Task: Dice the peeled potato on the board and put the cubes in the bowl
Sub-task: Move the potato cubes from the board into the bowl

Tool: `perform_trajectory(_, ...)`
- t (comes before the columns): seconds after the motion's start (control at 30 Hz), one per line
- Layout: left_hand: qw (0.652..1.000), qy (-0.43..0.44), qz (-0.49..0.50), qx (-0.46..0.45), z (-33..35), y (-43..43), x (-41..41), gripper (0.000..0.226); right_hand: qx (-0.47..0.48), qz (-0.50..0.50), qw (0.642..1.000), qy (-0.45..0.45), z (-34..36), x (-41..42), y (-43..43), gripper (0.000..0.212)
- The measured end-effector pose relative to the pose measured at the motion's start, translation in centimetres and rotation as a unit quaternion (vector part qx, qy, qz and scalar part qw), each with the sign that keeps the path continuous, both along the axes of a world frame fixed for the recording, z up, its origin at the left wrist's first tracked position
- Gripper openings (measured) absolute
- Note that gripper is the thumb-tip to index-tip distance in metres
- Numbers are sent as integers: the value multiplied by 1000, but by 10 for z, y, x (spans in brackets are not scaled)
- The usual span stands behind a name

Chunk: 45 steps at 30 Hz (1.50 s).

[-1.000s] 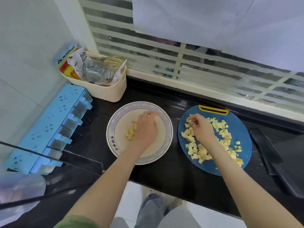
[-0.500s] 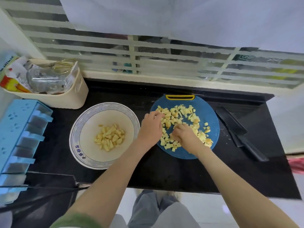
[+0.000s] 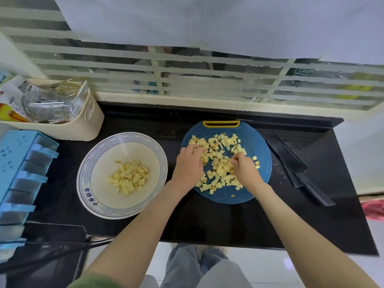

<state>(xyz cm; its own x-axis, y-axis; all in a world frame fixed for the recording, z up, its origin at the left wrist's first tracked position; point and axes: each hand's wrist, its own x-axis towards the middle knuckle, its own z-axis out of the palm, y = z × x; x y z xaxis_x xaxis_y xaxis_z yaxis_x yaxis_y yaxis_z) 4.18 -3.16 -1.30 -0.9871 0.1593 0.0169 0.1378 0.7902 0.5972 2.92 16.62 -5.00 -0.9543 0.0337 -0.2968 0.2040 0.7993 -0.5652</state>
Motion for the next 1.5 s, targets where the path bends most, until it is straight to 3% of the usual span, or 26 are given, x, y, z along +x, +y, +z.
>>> perform_trajectory(0.3,1000,-20,7,-10,-5,5,-4,38,55,88,994,38,-10,-3,8,26)
perform_trajectory(0.47,1000,-20,8,-13,-5,9,-6,38,21,43,997,59,-7,-2,8,23)
perform_trajectory(0.6,1000,-18,9,-14,-5,12,-6,37,-36,-37,998,-21,3,-5,1,12)
perform_trajectory(0.7,1000,-20,10,-13,-6,12,-6,37,-50,-57,997,-27,8,-5,2,11)
perform_trajectory(0.83,1000,-19,12,-14,-6,13,-7,37,-24,-40,999,-15,15,-4,4,22)
perform_trajectory(1.03,999,-27,27,-25,-6,11,-7,37,8,-19,1000,7,14,-3,5,14)
perform_trajectory(1.2,998,-49,36,-34,-9,9,-9,36,56,27,998,23,12,-5,6,25)
perform_trajectory(1.43,997,-56,36,-39,-10,10,-15,36,9,13,1000,-9,12,-14,3,25)
perform_trajectory(1.5,997,-52,39,-41,-10,11,-17,36,38,1,999,13,13,-17,3,26)
